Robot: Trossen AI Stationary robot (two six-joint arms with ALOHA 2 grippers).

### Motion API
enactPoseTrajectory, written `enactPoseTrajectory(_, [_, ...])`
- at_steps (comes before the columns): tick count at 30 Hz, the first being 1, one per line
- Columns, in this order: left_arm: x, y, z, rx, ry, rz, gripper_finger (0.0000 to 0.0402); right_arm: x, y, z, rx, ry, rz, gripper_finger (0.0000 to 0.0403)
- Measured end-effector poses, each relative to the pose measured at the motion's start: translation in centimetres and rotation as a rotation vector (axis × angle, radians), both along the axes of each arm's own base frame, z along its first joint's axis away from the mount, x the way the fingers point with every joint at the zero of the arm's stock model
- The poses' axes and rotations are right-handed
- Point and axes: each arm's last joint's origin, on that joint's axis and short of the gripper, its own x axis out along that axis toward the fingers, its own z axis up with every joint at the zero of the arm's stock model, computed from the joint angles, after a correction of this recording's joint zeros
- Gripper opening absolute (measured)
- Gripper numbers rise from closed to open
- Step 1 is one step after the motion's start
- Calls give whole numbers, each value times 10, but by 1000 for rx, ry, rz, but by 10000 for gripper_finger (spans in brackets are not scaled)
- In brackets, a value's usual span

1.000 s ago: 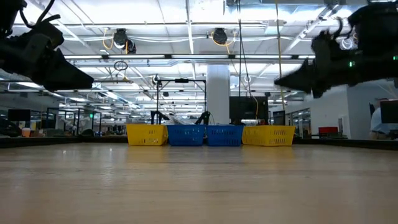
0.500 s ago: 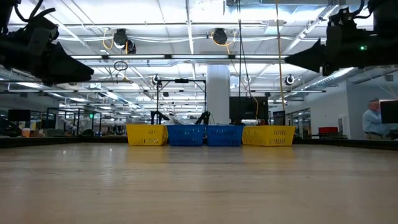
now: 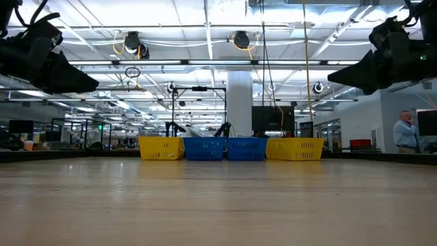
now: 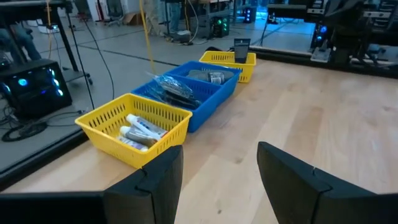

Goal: Pick & Place Travel size toiletries
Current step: Return to Home Position

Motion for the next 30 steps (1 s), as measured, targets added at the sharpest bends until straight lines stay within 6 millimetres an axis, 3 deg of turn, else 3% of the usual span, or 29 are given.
enactPoseTrajectory(5, [0,0,0,1,1,-3,207,-3,2,-2,20,7,69,2])
enactPoseTrajectory(13, [0,0,0,1,1,-4,207,-2,11,8,50,-99,404,2])
enactPoseTrajectory(17, [0,0,0,1,1,-4,207,-2,12,8,117,-105,415,2])
enactPoseTrajectory(30, [0,0,0,1,0,-5,207,-2,12,8,101,-104,416,2])
